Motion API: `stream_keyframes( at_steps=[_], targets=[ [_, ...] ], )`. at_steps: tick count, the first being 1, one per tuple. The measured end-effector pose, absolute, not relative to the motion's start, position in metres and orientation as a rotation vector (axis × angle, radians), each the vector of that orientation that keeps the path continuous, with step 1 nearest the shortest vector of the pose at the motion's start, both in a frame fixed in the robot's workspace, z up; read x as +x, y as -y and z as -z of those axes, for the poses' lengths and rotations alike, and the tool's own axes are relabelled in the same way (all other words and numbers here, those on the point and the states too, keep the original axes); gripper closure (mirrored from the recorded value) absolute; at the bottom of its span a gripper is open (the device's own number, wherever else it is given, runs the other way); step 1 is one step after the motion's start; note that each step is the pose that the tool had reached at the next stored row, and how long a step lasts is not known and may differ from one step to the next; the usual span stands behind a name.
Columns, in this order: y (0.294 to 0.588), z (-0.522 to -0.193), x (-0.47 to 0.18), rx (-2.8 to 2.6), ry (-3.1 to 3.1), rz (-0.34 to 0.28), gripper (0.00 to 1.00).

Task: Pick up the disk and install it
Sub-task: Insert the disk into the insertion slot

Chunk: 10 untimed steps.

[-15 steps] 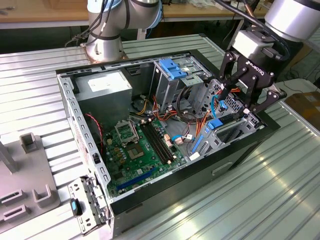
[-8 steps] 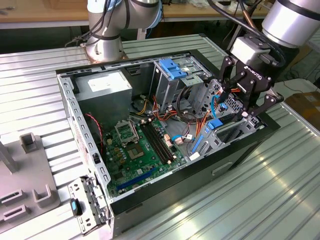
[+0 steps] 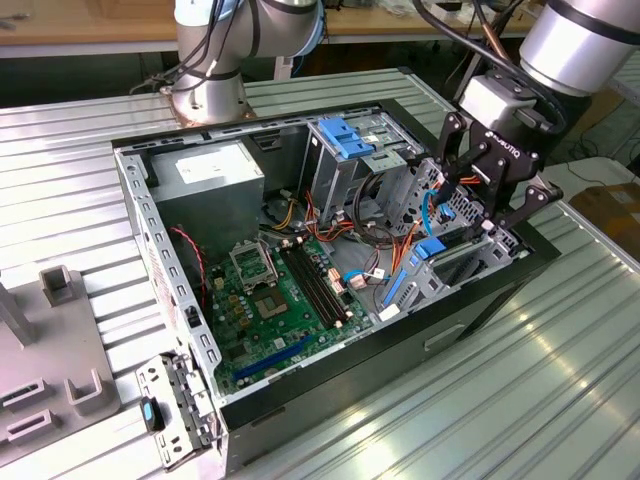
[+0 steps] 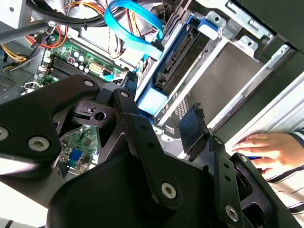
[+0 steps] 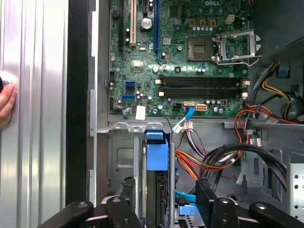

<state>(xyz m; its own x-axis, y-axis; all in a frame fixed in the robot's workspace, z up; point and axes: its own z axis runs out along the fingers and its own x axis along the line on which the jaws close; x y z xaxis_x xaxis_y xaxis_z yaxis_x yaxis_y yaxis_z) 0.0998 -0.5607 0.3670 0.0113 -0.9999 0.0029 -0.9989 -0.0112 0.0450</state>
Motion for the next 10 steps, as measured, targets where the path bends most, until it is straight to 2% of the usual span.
stream_keyframes(
  at_steps=[10],
  targets=[
    [0.56,-0.354,0.105,2.245,2.154,0.037,0.38]
  ],
)
